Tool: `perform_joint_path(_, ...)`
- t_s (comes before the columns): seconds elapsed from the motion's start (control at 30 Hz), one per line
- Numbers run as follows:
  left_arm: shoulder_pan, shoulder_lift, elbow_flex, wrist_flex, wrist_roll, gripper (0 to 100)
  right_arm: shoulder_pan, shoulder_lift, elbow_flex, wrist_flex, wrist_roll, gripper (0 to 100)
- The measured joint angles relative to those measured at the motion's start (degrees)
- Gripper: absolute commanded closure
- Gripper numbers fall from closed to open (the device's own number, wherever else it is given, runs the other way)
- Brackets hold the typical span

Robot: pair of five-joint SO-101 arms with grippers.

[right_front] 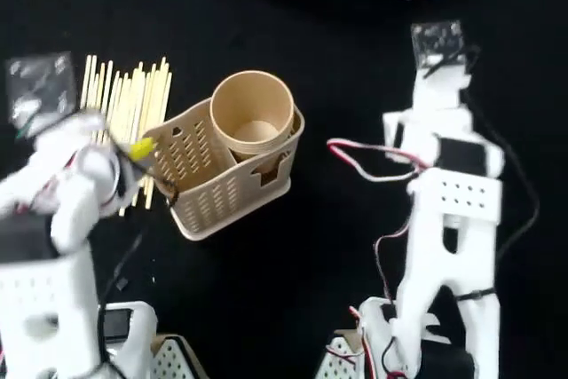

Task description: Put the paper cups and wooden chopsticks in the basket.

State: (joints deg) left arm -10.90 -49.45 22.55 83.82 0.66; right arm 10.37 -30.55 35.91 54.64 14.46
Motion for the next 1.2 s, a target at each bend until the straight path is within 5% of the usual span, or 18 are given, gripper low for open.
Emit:
perform_joint_path(0.5, 6.68, 30.33, -10.9, 4.04, 7.21, 98, 0.0, 0.0, 18.55, -21.54, -5.71, 98.6)
perform_joint_path(0.9, 17.85, 40.7, -19.52, -0.26, 7.21, 96, 0.09, 0.0, 19.87, -23.91, -7.65, 98.6)
perform_joint_path(1.2, 17.41, 50.64, -29.89, 2.46, -1.49, 71, 0.26, 0.0, 19.87, -23.91, -7.65, 98.6)
